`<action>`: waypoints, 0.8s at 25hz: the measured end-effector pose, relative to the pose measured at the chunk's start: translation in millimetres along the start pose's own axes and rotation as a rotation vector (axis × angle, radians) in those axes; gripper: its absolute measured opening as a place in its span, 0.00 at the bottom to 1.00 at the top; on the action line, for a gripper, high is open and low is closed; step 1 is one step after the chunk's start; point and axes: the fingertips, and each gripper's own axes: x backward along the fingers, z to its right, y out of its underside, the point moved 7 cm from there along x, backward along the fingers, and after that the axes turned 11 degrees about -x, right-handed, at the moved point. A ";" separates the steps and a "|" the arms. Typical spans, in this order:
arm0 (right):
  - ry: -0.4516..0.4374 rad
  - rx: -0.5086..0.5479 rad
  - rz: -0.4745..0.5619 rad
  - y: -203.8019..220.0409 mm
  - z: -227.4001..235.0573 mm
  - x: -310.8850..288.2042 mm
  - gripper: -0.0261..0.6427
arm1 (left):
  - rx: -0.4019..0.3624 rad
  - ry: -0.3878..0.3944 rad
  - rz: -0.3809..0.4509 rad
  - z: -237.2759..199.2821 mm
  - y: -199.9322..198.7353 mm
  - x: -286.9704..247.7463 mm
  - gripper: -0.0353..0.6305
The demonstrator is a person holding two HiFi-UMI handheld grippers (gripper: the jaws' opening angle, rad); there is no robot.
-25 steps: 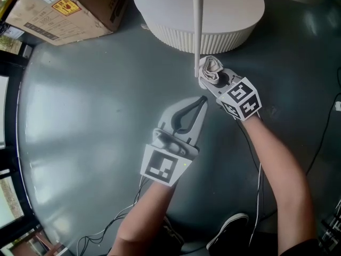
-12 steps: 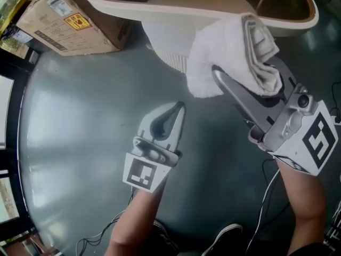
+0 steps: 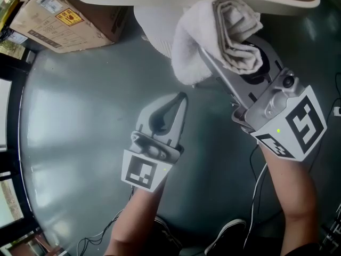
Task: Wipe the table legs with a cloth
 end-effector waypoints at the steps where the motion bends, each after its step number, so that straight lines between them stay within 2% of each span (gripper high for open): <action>1: 0.005 -0.004 -0.007 4.6 1.5 0.7 0.14 | 0.000 0.003 -0.003 0.7 1.6 -0.1 0.06; 14: 0.047 -0.096 -0.112 75.4 13.4 11.2 0.14 | 0.030 0.013 -0.018 8.9 16.2 4.0 0.06; 20: 0.042 -0.150 -0.207 129.4 23.6 10.4 0.14 | 0.024 0.017 -0.047 5.5 30.0 6.8 0.06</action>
